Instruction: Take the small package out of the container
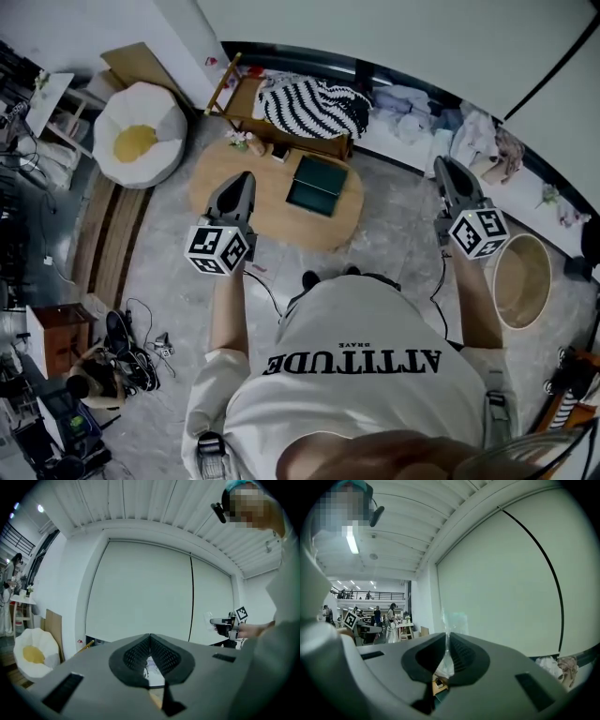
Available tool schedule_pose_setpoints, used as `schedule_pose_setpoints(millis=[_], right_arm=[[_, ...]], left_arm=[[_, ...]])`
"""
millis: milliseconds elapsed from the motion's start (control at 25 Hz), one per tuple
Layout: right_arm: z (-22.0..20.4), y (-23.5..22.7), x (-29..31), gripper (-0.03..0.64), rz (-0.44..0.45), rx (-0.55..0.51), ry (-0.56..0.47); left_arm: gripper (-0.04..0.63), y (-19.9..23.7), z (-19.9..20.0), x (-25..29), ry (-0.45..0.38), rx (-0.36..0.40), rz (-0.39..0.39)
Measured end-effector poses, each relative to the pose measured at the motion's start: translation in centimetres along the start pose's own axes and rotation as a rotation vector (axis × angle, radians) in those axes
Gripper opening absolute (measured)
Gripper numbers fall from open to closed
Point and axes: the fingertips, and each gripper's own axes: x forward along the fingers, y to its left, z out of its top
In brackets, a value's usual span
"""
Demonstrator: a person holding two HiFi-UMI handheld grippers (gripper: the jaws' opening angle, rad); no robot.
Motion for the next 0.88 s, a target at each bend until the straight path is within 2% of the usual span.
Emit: schedule_pose_setpoints(millis=[120,320,880], right_arm=[[0.5,-0.3,0.1,0.035,-0.01,-0.017,-0.007],[1.0,-0.2,1.0,0.035,-0.005,-0.039,-0.005],[0.7,0.6,3.5,0.035,0.024,-0.017,-0.008]], left_arm=[[0.022,0.9,0.6,0.0,-0.01,0.025,0.03],[0.021,2.3,1.1,0.2,-0.016,0.011,0.057],[0.021,3.9,0.4,1.0,0.001,0.001,0.059]])
